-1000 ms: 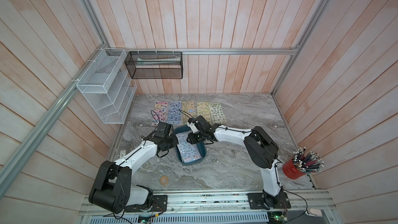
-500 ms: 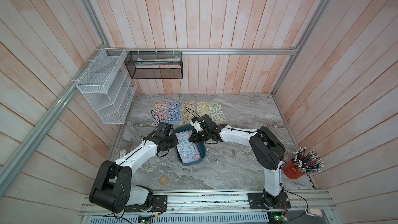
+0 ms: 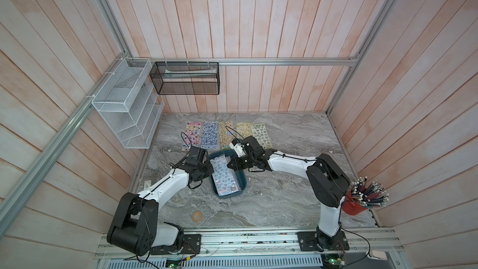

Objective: Take the stickers out of the storage box
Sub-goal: Pick up the sticker from the storage box.

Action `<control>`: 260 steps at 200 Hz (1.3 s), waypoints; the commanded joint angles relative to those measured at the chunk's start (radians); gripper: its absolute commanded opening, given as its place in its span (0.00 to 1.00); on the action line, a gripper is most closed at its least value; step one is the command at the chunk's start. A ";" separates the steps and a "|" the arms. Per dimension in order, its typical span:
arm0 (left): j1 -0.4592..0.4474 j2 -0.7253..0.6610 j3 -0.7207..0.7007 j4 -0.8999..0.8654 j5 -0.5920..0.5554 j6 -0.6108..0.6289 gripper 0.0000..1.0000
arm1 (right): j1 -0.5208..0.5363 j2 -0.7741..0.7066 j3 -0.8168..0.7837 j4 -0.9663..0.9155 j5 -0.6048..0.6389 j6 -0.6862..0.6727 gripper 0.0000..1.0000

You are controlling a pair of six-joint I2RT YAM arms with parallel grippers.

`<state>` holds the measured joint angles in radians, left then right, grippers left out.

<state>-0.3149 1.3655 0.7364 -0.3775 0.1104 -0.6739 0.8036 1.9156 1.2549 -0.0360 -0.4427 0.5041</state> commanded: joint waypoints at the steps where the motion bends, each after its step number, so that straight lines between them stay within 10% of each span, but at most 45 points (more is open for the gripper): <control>1: 0.005 0.009 0.018 -0.002 -0.015 0.008 0.01 | 0.002 -0.035 -0.016 0.045 -0.042 0.011 0.09; 65: 0.005 0.007 0.019 -0.004 -0.017 0.010 0.01 | 0.025 -0.004 -0.009 0.076 -0.101 0.014 0.26; 151: 0.008 0.009 0.020 -0.005 -0.017 0.010 0.01 | 0.014 -0.049 0.021 0.006 -0.022 -0.004 0.02; 260: 0.007 0.001 0.020 -0.004 -0.016 0.016 0.01 | -0.259 -0.280 0.125 -0.186 -0.150 -0.082 0.01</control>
<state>-0.3141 1.3655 0.7364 -0.3775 0.1040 -0.6735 0.6392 1.6852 1.3411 -0.1337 -0.5415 0.4637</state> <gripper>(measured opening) 0.100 0.040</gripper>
